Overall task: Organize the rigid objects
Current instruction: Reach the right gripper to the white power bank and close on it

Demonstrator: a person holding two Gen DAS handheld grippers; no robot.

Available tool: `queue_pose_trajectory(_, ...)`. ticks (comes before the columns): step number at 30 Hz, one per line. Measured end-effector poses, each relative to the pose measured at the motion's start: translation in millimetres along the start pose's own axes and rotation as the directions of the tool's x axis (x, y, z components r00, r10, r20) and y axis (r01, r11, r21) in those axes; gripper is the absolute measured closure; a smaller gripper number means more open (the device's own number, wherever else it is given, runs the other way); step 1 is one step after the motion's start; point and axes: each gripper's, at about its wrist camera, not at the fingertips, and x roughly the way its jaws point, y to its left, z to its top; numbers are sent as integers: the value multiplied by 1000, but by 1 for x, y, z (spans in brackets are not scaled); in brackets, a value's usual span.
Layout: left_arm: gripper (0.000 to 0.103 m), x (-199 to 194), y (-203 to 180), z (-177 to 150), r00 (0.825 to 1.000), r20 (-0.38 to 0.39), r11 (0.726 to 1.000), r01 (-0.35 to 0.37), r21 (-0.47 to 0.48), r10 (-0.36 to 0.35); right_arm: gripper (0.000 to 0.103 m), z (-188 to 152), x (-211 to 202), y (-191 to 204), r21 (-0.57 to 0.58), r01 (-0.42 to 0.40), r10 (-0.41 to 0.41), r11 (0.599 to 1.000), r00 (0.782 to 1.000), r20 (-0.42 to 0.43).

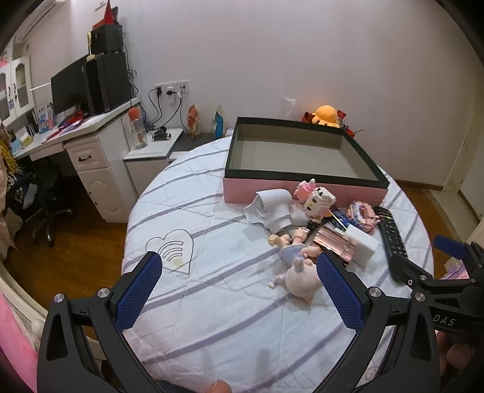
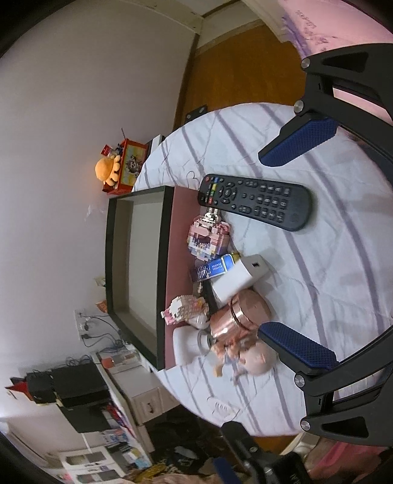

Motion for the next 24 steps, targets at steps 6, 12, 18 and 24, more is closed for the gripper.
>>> queue_pose_trajectory(6,0,28,-4,6,1000,-9,1000,-2,3,2,7,6,29,-3,-54,-25,23,998,999,-44)
queue_pose_trajectory(12,0,44,-6,9,1000,-13,1000,8,-9,-8,23,6,49,3,-133,-67,57,989,995,-81)
queue_pose_trajectory(18,0,59,-7,10,999,-32,1000,1,-13,-1,40,7,67,5,-168,-123,102,978,987,-126)
queue_pose_trajectory(24,0,69,-6,8,999,-50,1000,4,-20,-5,41,10,77,8,-184,-156,131,970,981,-140)
